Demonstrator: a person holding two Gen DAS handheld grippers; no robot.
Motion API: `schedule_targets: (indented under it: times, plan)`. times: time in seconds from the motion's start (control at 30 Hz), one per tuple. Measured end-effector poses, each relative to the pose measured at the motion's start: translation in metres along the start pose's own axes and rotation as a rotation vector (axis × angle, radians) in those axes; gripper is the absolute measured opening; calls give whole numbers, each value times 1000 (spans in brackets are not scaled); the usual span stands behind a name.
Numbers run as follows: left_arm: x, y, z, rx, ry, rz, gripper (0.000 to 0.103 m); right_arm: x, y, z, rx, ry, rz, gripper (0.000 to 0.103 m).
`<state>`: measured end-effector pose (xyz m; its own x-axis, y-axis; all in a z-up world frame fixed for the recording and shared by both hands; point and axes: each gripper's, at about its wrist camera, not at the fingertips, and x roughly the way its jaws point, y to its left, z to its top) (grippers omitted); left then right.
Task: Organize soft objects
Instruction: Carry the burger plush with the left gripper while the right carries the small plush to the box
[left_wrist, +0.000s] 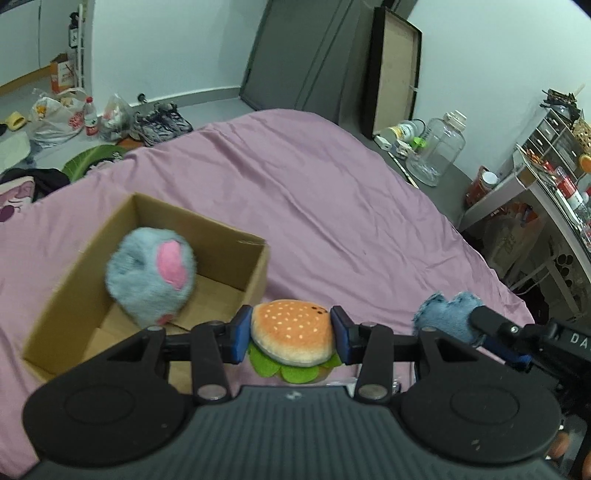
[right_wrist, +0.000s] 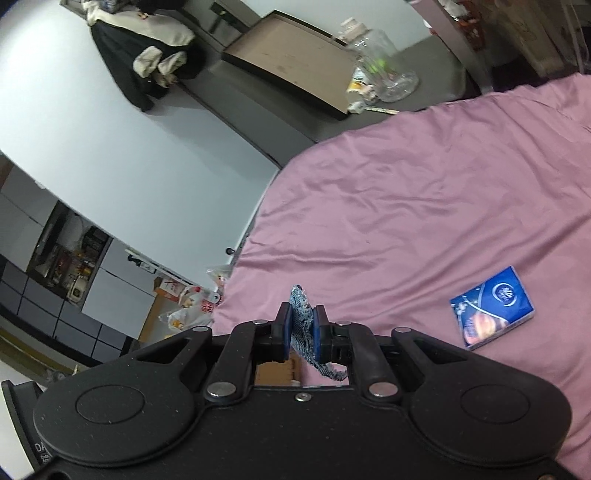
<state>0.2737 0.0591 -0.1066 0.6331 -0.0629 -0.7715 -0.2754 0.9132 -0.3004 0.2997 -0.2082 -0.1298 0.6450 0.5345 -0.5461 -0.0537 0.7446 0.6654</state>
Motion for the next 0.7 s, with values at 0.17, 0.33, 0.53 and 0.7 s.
schedule_targets:
  times: [0.17, 0.33, 0.53, 0.7]
  plan:
    - [-17, 22, 4, -22, -21, 20, 44, -1, 18, -8, -27, 6, 17, 12]
    - [-30, 47, 8, -42, -31, 30, 44, 1, 43, -20, -68, 11, 45, 12]
    - [-41, 79, 17, -72, -41, 45, 44, 7, 69, -33, -104, 23, 56, 12]
    - [-46, 104, 23, -95, -42, 43, 44, 12, 90, -41, -130, 32, 62, 12]
